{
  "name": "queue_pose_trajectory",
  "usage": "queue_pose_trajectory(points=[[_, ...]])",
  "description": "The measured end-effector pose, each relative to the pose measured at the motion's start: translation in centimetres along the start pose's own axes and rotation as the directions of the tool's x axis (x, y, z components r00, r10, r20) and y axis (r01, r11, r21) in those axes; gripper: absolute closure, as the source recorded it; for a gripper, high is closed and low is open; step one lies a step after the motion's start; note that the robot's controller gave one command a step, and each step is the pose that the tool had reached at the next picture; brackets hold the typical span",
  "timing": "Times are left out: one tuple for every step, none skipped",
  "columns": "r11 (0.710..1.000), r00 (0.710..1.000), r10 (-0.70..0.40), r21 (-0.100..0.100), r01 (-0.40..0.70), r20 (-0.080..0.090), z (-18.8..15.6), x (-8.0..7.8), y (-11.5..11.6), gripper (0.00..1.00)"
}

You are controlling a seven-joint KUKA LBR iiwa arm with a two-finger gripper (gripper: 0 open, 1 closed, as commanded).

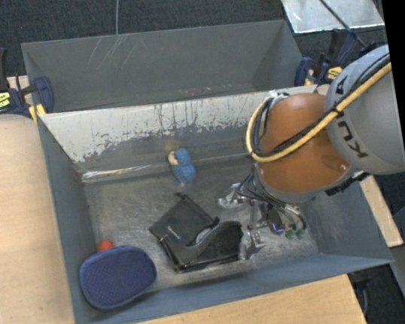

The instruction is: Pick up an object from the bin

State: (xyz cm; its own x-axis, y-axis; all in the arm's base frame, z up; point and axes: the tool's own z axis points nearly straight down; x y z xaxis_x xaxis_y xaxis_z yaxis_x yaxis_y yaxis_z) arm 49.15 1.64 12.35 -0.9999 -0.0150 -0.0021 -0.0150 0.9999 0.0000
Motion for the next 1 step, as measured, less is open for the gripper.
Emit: queue_pose_trajectory(points=[[0.997,0.997,0.078,0.002,-0.078,-0.004,3.93,0.35,0.31,0.0]])
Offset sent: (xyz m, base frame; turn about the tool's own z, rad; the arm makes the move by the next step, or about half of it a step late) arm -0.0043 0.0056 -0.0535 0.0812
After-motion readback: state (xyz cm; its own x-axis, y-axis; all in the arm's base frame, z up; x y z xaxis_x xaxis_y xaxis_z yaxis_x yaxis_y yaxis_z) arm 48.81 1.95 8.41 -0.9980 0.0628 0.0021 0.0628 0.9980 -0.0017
